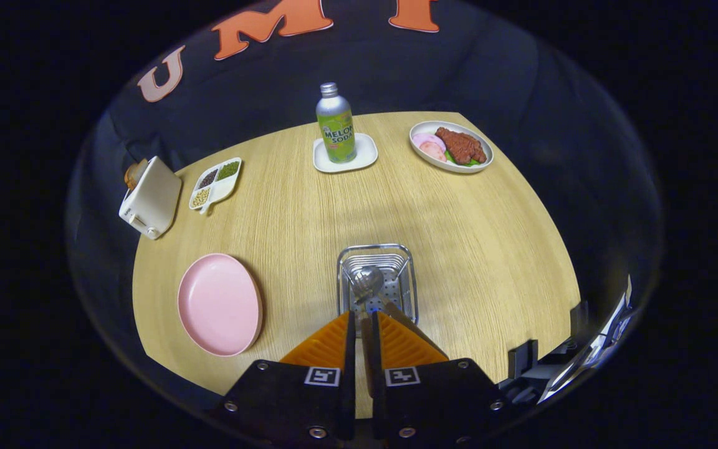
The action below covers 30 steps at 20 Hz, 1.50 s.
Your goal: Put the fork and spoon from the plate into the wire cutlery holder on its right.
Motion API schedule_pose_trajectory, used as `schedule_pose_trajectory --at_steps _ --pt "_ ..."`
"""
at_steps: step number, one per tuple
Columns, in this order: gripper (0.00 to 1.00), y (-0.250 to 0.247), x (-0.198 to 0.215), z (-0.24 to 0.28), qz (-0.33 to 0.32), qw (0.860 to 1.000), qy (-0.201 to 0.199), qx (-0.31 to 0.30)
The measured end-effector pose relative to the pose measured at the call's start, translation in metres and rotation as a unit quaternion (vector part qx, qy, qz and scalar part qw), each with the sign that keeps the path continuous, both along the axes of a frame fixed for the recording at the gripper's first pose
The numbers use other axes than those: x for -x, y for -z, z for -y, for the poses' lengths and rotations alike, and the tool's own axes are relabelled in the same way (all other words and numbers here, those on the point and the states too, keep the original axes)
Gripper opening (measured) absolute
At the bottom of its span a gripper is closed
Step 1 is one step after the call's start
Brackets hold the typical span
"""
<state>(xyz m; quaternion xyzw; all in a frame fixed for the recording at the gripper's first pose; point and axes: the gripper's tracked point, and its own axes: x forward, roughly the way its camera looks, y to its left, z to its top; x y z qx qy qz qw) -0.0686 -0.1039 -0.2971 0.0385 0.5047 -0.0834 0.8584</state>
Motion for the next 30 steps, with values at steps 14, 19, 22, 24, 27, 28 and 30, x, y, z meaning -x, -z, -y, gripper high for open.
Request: schedule_pose_trajectory --at_steps 14,19,22,24,27,28,30 --pt "0.92 -0.230 -0.077 -0.001 0.395 0.917 -0.024 0.051" --pt "0.97 -0.291 -0.074 -0.008 0.471 0.880 -0.029 0.056" --pt "0.97 -0.314 -0.065 -0.011 0.504 0.861 -0.035 0.059" --pt "0.97 -0.322 -0.064 -0.013 0.517 0.853 -0.039 0.064" --pt "0.97 -0.330 -0.060 -0.018 0.528 0.846 -0.043 0.065" --pt "0.97 -0.332 -0.059 -0.017 0.532 0.843 -0.043 0.067" --pt "0.97 -0.334 -0.058 -0.021 0.535 0.841 -0.047 0.069"
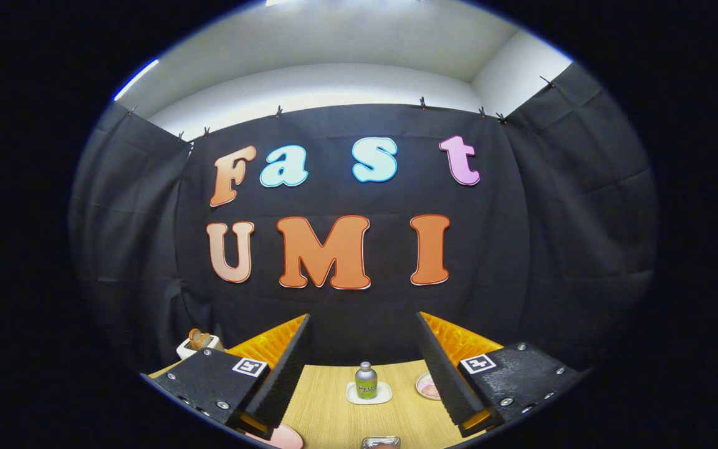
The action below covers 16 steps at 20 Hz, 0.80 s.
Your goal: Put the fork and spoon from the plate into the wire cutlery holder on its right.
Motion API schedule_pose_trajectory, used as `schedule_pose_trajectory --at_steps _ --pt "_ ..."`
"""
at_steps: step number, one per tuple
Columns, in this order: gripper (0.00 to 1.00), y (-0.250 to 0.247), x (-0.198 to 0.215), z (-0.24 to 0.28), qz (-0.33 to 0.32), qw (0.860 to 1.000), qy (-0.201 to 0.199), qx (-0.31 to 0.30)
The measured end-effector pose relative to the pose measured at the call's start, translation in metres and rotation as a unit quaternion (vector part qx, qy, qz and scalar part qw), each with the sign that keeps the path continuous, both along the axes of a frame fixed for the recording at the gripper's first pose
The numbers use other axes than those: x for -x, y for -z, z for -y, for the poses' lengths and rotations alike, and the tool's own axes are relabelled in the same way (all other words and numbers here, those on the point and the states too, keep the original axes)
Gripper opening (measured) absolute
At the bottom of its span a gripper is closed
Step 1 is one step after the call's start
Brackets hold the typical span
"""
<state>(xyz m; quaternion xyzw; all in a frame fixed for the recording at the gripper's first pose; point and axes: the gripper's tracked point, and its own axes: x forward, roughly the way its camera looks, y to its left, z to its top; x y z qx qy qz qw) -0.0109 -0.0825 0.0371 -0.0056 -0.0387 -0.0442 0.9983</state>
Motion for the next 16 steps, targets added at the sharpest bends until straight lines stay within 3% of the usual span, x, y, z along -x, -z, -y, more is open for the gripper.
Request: schedule_pose_trajectory --at_steps 16 --pt "0.97 -0.002 0.010 -0.030 0.019 1.000 -0.010 -0.003"
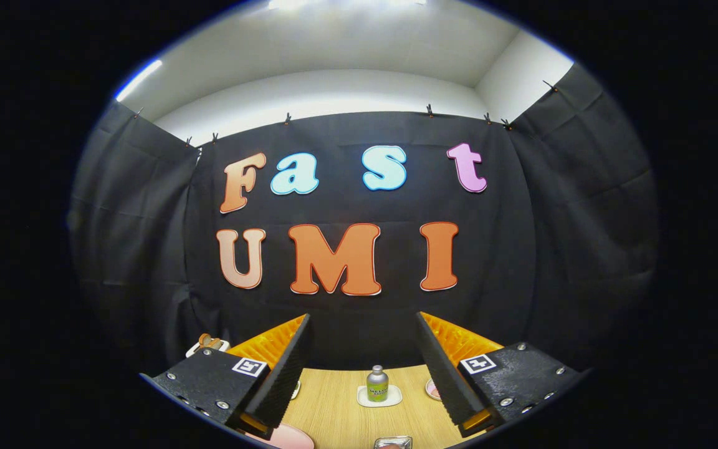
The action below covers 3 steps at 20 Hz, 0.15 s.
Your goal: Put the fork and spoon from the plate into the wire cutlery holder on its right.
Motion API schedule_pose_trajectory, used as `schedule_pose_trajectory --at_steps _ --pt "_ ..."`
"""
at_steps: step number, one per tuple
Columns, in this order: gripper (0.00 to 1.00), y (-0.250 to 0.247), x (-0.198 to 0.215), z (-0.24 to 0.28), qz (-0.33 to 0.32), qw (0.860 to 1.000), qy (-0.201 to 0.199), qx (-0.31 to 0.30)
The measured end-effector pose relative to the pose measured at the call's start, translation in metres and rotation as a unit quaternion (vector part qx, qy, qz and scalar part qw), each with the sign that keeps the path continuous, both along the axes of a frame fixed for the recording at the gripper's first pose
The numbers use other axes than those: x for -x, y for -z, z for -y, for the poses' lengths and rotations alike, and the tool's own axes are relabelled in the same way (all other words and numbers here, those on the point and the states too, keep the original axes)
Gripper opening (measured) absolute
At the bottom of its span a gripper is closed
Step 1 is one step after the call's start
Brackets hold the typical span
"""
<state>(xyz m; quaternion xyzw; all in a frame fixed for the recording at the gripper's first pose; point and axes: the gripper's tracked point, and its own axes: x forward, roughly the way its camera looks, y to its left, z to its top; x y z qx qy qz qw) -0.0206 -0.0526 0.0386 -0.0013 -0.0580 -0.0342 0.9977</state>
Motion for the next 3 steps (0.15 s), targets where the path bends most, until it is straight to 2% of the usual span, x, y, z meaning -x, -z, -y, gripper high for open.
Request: schedule_pose_trajectory --at_steps 3 --pt "0.97 -0.0002 0.0010 -0.0028 0.002 1.000 0.001 -0.003"
